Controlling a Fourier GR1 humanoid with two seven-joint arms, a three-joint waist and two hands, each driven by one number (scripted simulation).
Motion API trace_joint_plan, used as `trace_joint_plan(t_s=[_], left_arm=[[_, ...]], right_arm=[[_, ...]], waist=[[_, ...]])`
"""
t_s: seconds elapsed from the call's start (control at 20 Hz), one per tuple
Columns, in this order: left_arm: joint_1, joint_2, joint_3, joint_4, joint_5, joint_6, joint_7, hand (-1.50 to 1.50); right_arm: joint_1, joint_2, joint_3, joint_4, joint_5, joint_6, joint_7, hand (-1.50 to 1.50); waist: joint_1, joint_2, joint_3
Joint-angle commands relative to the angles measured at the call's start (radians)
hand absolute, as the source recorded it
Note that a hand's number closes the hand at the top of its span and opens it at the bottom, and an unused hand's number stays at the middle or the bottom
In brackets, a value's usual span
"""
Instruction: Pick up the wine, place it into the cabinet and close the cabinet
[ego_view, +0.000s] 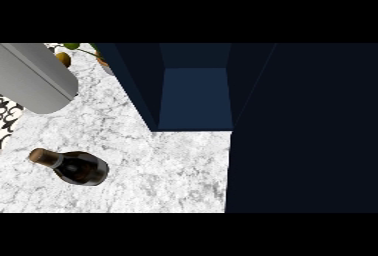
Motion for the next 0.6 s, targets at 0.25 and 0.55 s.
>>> trace_joint_plan(t_s=[0.25, 0.55], left_arm=[[-0.024, 0.028, 0.108, 0.024, 0.037, 0.071, 0.022, -1.50], [-0.064, -0.014, 0.073, 0.080, -0.057, 0.020, -0.004, -1.50]], right_arm=[[0.092, -0.020, 0.005, -0.271, -0.081, -0.029, 0.099, -1.50], [0.080, -0.010, -0.016, -0.278, -0.094, -0.046, 0.085, -1.50]], waist=[[-0.010, 0.000, 0.001], [-0.021, 0.002, 0.000]])
